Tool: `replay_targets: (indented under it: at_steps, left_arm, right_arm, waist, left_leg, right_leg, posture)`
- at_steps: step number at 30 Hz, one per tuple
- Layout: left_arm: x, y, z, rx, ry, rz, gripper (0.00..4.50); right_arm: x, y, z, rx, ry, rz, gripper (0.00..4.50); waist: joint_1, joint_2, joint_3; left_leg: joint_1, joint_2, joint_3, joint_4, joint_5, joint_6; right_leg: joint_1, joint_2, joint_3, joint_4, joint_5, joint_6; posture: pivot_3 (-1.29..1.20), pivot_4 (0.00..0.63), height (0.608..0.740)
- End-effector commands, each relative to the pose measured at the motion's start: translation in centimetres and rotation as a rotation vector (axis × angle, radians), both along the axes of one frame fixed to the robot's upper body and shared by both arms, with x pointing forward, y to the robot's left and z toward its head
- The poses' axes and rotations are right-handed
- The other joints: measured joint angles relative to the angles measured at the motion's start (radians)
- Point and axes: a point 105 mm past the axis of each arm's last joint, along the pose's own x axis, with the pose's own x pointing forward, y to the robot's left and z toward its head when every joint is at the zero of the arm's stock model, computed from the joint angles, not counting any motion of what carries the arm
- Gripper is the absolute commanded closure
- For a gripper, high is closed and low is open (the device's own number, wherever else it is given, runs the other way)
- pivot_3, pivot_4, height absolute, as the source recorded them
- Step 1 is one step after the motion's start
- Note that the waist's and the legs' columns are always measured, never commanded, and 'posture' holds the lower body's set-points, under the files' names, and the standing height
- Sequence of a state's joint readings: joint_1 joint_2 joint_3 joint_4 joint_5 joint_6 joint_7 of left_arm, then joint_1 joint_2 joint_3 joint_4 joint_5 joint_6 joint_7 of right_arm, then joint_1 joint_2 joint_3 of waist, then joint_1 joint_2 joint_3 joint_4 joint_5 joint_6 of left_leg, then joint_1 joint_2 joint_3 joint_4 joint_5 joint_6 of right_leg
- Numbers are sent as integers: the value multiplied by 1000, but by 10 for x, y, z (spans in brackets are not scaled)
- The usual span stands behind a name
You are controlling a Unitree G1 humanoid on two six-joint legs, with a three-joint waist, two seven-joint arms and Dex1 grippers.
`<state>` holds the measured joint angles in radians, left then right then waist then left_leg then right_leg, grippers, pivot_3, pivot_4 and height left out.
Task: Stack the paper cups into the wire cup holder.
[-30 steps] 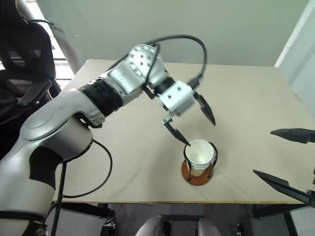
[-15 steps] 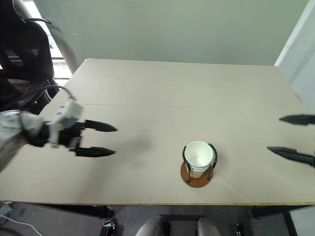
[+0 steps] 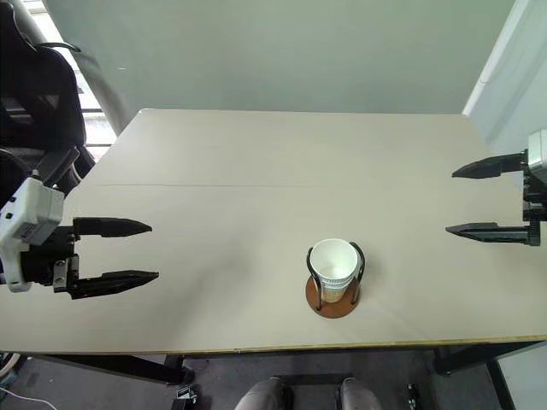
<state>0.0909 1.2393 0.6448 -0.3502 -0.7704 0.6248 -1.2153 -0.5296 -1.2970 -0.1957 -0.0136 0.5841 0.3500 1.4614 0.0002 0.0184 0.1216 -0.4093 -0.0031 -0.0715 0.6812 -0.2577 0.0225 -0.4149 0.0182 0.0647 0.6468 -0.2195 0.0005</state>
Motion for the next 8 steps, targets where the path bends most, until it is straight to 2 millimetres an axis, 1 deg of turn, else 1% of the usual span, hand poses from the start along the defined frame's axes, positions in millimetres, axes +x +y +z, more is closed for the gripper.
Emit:
replay_targets:
  at_steps: [1,4,8]
  left_arm:
    - [1,0,8,24,-49,27,24]
    - [2,-4,9,20,-64,28,24]
    - [1,-4,10,12,-77,48,24]
  right_arm:
    - [8,6,3,6,-23,21,0]
    - [15,14,0,24,-22,42,0]
    - [19,17,-3,32,-9,55,0]
  waist:
    - [0,0,0]
    - [-1,0,0]
    - [0,0,0]
  left_leg:
    - [0,0,0,-1,0,-1]
    - [0,1,0,-2,1,-1]
    - [0,1,0,-3,0,-2]
  right_leg:
    - [0,0,0,0,0,0]
    - [-2,1,0,1,1,-1]
    - [-2,1,-1,1,2,-1]
  posture:
    - [0,150,740]
    - [0,150,740]
    - [0,150,740]
